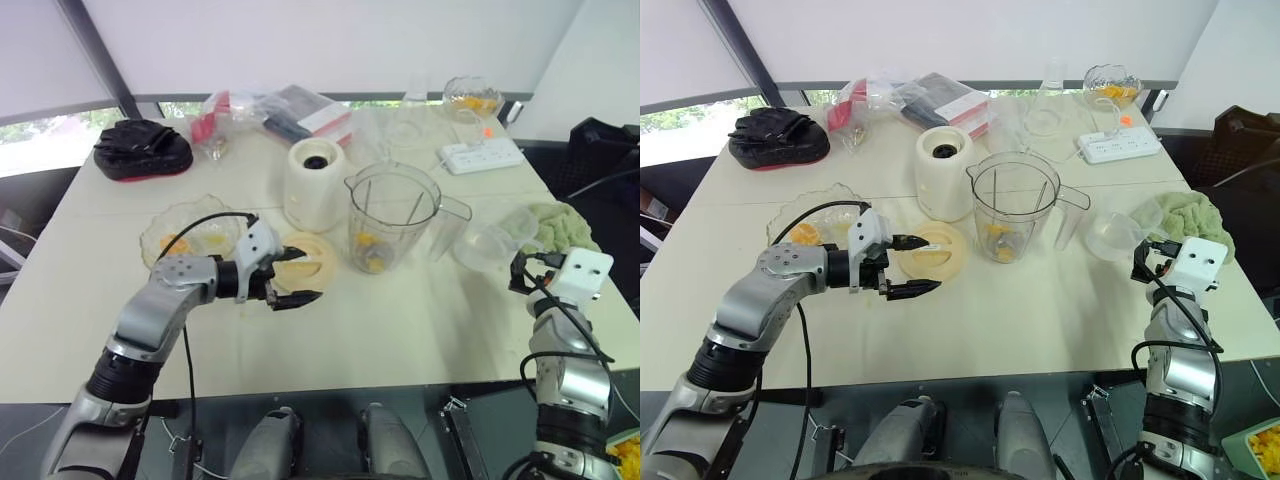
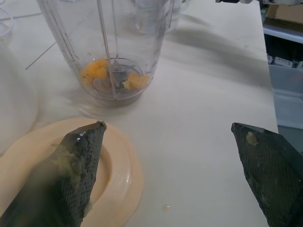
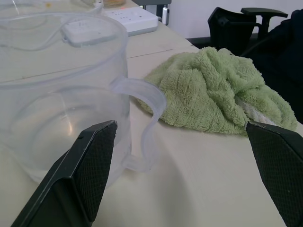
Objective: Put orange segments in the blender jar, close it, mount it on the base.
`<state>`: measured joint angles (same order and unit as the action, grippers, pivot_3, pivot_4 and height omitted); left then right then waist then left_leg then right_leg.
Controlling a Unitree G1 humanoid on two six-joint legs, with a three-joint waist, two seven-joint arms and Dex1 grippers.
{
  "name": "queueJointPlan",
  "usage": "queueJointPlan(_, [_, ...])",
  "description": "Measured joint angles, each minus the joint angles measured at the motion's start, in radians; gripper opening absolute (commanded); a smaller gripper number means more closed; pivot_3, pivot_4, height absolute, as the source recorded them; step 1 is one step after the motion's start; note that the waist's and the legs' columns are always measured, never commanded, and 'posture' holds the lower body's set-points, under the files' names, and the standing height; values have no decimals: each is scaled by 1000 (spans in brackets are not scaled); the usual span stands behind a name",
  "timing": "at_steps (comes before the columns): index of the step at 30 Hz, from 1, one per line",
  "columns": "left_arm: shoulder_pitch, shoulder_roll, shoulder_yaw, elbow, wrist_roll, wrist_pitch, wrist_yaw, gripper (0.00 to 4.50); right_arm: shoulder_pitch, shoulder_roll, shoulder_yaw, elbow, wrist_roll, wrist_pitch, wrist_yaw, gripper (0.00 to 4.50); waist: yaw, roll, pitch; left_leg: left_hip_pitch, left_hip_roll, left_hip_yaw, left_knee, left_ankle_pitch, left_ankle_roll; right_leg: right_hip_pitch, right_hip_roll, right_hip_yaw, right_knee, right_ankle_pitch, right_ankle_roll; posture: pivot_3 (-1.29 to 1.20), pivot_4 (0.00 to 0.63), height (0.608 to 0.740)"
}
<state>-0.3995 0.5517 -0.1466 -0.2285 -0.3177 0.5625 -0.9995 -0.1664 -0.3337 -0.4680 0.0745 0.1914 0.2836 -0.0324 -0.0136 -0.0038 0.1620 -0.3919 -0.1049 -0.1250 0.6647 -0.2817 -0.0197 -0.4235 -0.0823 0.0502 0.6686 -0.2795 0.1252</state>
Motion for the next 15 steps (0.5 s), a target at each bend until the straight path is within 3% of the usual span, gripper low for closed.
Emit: queueJointPlan(15, [4,8,0,-16,-2,1,20,4453,-88,-52,-6,172,-12,-81,-2,4500,0,0,0,0,0,1,-1,0,0,0,0,0,0,0,0,0,150,740])
